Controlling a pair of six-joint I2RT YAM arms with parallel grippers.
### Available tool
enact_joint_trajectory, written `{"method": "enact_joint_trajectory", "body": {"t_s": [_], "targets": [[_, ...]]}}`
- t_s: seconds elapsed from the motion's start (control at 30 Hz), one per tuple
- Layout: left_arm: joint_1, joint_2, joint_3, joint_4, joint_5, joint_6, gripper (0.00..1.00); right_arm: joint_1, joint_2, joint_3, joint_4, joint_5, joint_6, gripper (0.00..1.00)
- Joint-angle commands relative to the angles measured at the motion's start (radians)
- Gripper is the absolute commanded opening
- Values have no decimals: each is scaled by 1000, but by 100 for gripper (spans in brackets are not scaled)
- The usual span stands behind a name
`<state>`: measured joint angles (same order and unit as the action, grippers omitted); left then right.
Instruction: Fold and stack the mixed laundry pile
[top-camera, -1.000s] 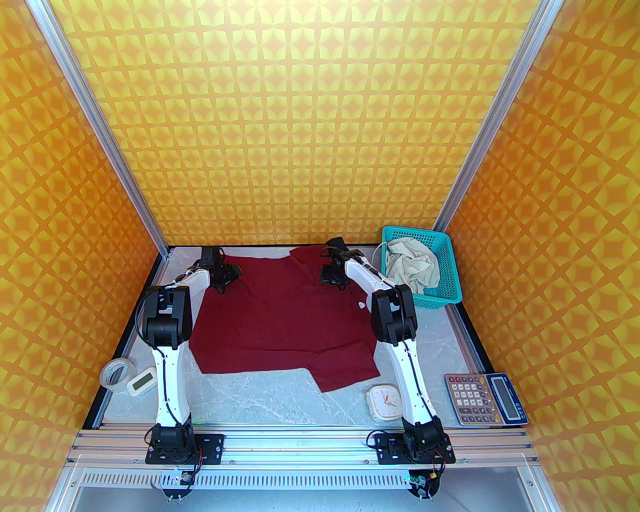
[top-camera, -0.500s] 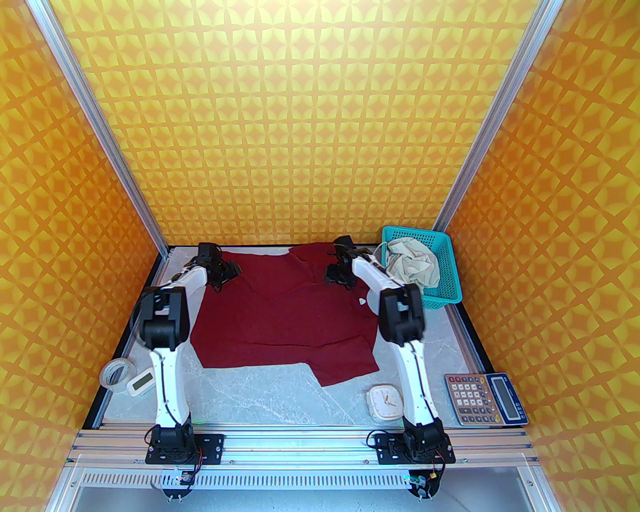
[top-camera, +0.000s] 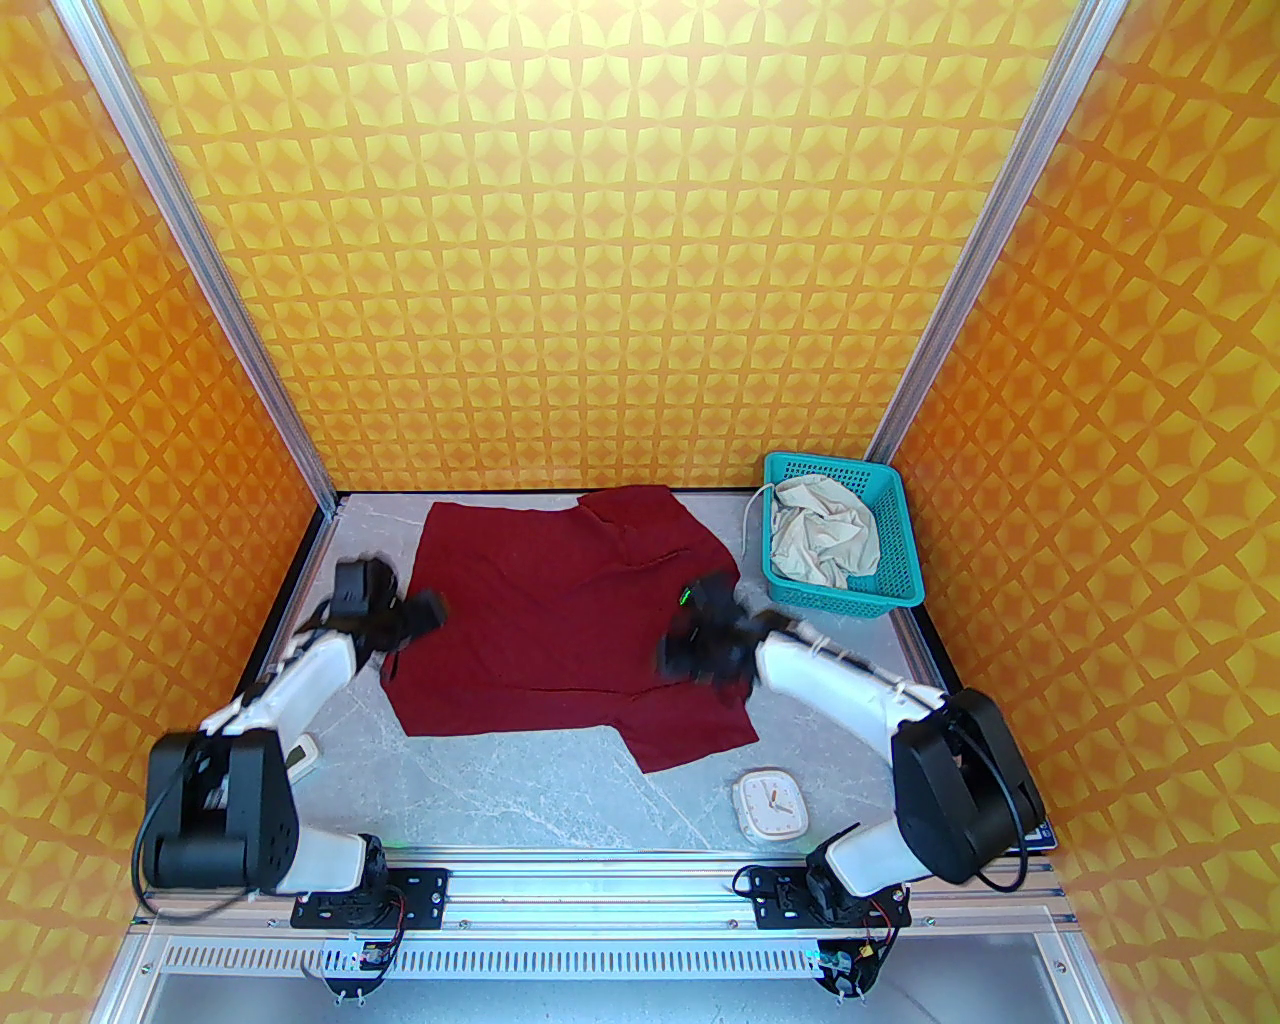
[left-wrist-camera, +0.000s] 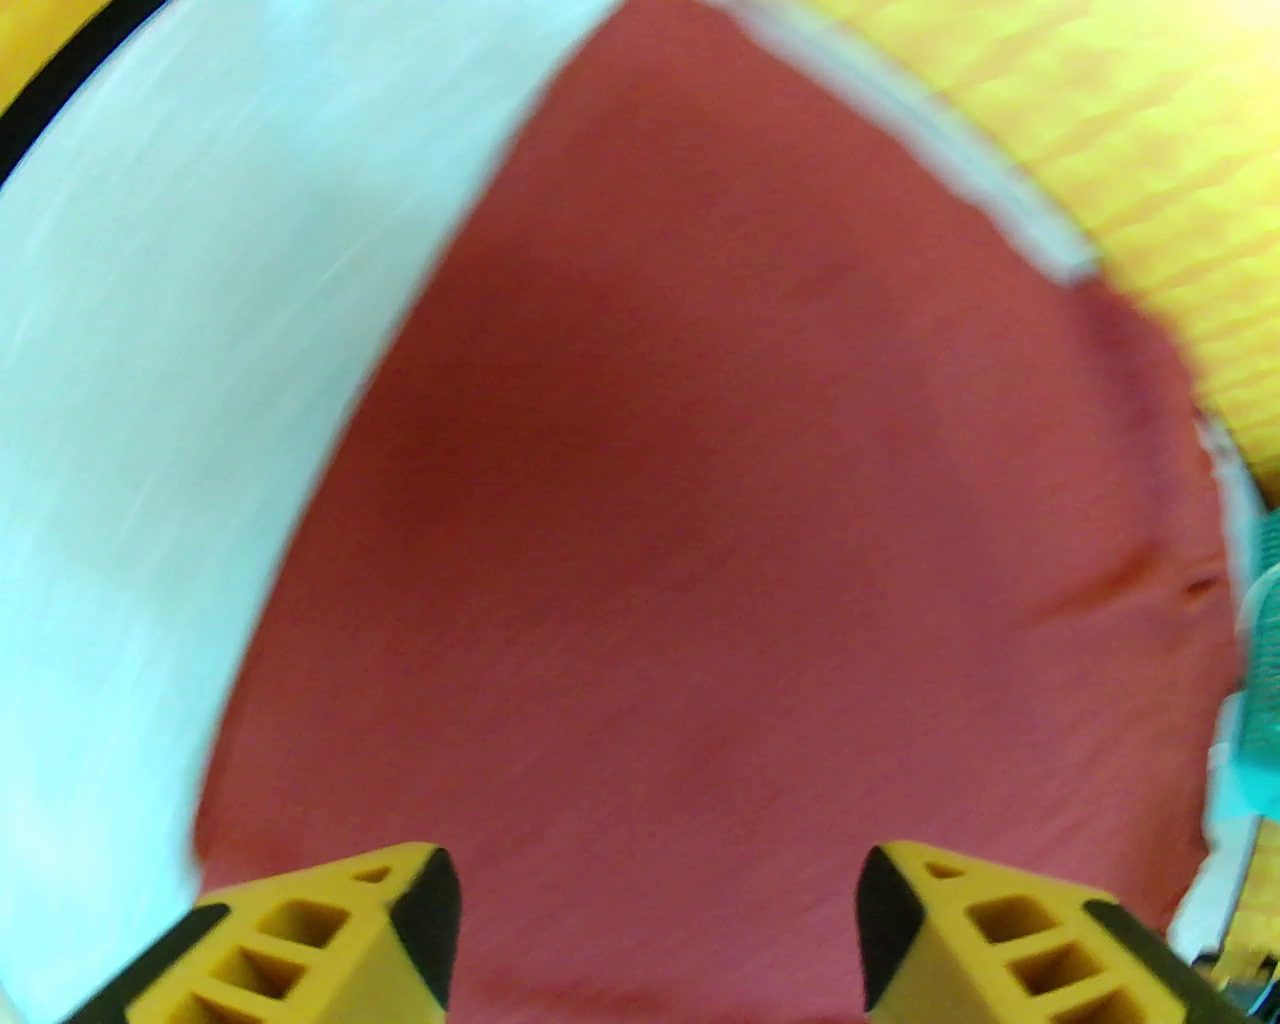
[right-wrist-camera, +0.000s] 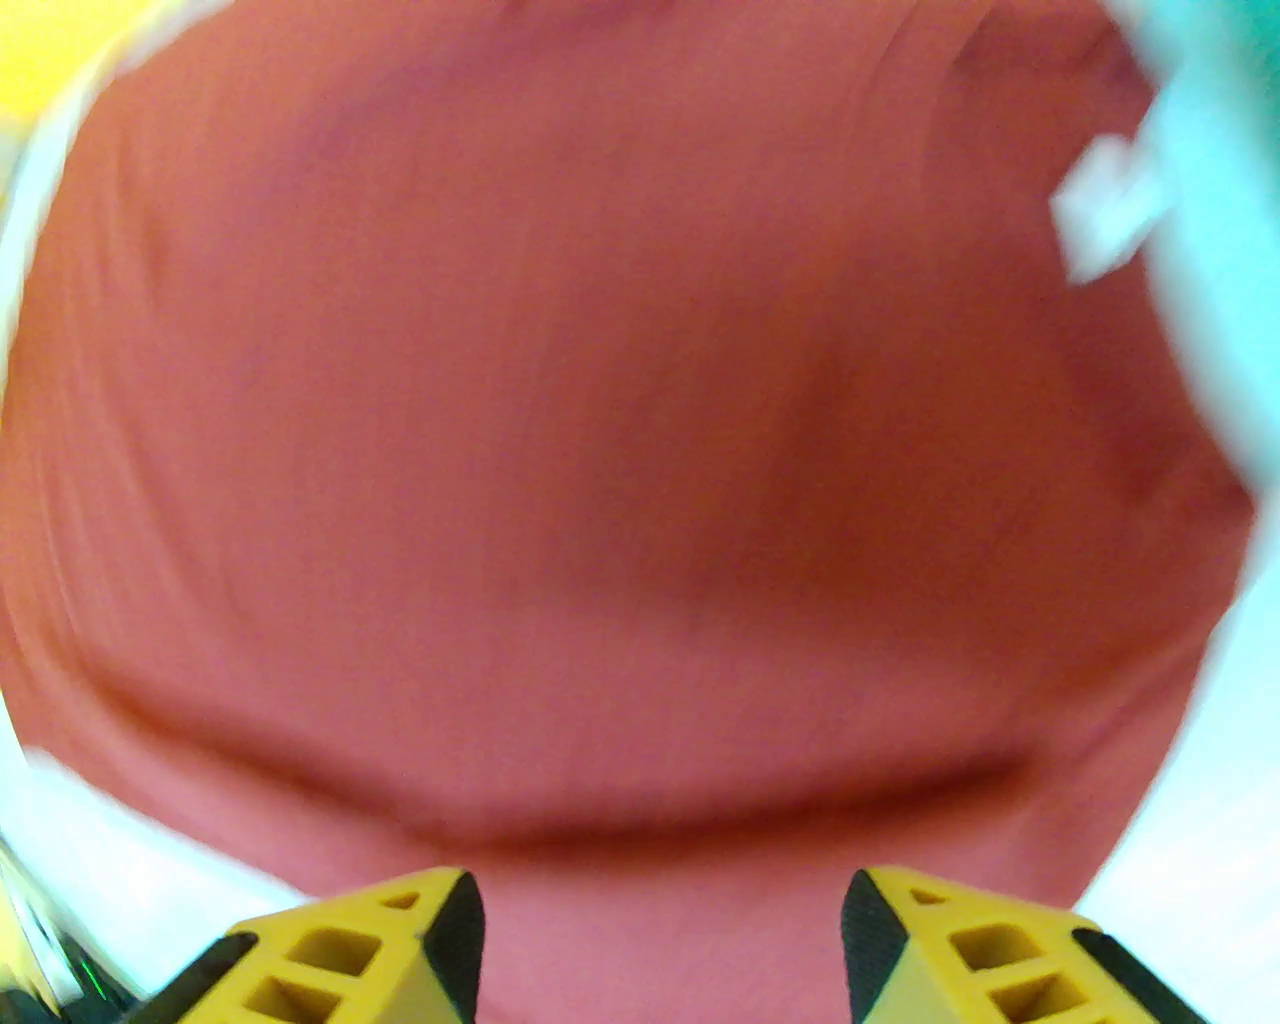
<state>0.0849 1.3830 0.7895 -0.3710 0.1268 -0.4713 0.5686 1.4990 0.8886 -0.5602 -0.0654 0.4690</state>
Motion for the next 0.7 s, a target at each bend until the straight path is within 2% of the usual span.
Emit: {"method": "enact_joint_trajectory", "body": {"t_s": [0.0,0.13,0.3,0.43,0.53,0.67], "targets": [[76,-73,-72,-84,-63,-2,79,71,-24,-36,86,-22,53,62],[98,-85,-97,-86,-81,-22,79,112,25,4,98,-20,50,60],[88,-1,-101,-15,-22,-78,66,117,44,30,108,-10,41,59],[55,40,-102,20,-19,-104,58,117,42,20,108,1,33,59],[46,67,-104,26,-24,-118,60,117,44,11,104,10,26,58],[44,66,-117,-10,-89,-130,65,117,43,10,105,10,25,58]]}}
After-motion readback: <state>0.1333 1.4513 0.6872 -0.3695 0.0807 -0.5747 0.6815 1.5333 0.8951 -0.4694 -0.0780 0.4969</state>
